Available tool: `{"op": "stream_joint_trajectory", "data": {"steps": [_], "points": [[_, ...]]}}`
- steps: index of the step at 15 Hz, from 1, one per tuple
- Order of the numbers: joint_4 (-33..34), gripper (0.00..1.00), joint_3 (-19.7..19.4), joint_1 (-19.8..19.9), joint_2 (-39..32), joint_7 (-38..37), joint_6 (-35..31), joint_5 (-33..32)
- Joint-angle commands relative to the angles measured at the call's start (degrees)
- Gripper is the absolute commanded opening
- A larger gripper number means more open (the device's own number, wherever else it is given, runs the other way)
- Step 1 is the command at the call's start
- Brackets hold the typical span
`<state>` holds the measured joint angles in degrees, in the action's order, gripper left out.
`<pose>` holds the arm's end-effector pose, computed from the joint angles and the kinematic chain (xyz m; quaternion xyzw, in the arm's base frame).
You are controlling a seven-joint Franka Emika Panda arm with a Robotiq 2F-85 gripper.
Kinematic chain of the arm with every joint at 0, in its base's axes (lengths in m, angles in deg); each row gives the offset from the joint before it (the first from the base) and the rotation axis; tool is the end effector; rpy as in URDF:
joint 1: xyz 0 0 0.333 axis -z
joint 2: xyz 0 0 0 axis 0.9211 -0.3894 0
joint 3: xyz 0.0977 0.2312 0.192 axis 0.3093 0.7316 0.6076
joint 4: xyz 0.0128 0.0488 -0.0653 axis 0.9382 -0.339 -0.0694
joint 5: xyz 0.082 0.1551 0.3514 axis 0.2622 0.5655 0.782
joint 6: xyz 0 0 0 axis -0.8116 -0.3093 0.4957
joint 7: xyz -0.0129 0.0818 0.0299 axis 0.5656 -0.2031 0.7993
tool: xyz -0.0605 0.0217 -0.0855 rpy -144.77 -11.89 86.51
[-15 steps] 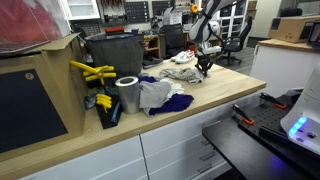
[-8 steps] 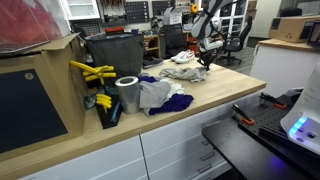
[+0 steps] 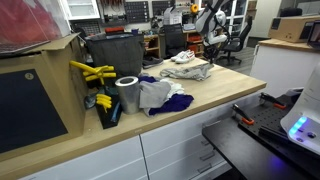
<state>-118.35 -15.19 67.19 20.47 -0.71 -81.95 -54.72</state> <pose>0.6312 -0.1108 0.2263 0.9812 -0.1578 -0.0419 0.1027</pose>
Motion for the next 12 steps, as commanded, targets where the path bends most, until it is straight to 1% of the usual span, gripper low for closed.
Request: {"op": "stream_joint_trajectory", "data": {"steps": [1,4,6,8,12], "points": [[2.2,0.01,0.4,2.1,0.9,-1.6,3.3,3.2],[4.6,0.01,0.5,3.1,0.5,-4.7,4.2,7.6],[5.8,0.01,0.1,3.3,0.3,-6.8,3.7,8.9],[7.1,0.01,-0.3,3.2,0.2,-8.7,3.3,9.1],[9.5,0.01,-1.7,2.4,0.1,-11.5,1.3,6.4]]}}
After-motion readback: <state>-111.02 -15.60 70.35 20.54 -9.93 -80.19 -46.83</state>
